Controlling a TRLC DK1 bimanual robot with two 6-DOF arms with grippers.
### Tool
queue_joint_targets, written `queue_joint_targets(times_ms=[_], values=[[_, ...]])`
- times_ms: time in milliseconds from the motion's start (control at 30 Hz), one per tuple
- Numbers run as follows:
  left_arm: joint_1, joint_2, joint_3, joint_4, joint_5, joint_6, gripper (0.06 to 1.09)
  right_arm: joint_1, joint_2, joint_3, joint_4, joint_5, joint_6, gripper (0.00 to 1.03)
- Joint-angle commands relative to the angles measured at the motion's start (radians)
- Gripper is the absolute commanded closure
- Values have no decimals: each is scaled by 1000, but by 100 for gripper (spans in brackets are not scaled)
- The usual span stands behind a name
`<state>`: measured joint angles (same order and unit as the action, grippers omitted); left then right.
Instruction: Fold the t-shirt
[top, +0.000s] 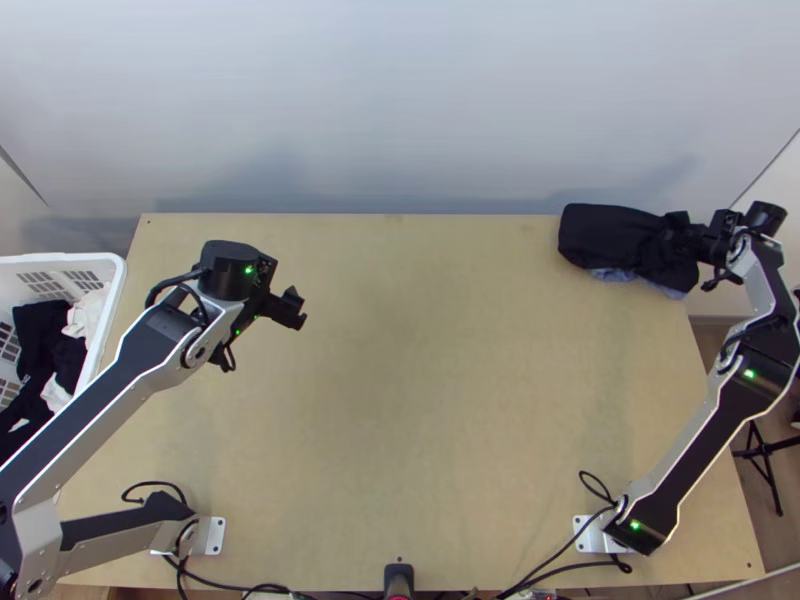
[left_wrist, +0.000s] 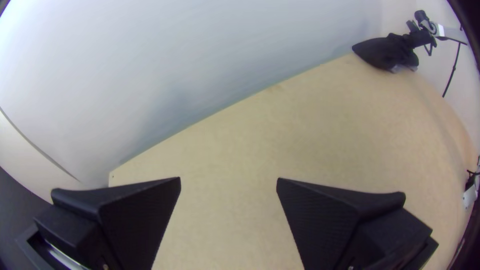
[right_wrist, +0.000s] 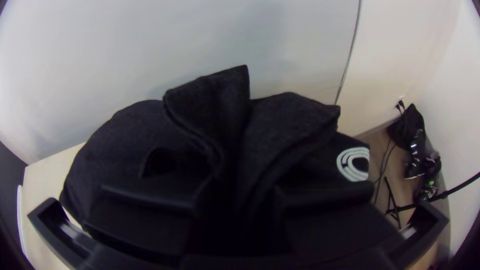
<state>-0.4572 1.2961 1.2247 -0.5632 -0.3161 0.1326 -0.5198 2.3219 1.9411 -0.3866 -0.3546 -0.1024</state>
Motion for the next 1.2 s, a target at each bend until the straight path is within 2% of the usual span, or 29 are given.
queue_joint_targets(times_ms=[0, 33, 333, 433, 600, 733, 833, 967, 1100, 1167], values=[[14, -9, -2, -1, 0, 18, 15, 0, -170, -123, 9, -4, -16, 8], [20, -9, -2, 0, 0, 19, 15, 0, -190, -137, 8, -4, -22, 3], [60, 0, -7, 29, 0, 32, 15, -46, -337, -217, -47, -40, -48, 3], [74, -9, -8, 28, 0, 32, 15, -74, -389, -238, -107, -53, -89, 3], [97, -75, -36, 29, 2, 22, 15, -91, -585, -416, -123, -66, -154, 3], [134, -159, -88, 49, 12, -11, 14, -80, -783, -593, -120, -92, -157, 3], [195, -239, -142, 45, 74, -41, 14, -29, -924, -734, -107, -93, -149, 3], [235, -343, -218, 26, 77, -70, 14, 98, -1144, -936, -109, -93, -114, 4], [261, -457, -317, 25, 78, -94, 14, 250, -1355, -1081, -97, -83, -33, 4], [273, -508, -355, 26, 78, -116, 14, 322, -1444, -1131, -75, -46, 15, 4]])
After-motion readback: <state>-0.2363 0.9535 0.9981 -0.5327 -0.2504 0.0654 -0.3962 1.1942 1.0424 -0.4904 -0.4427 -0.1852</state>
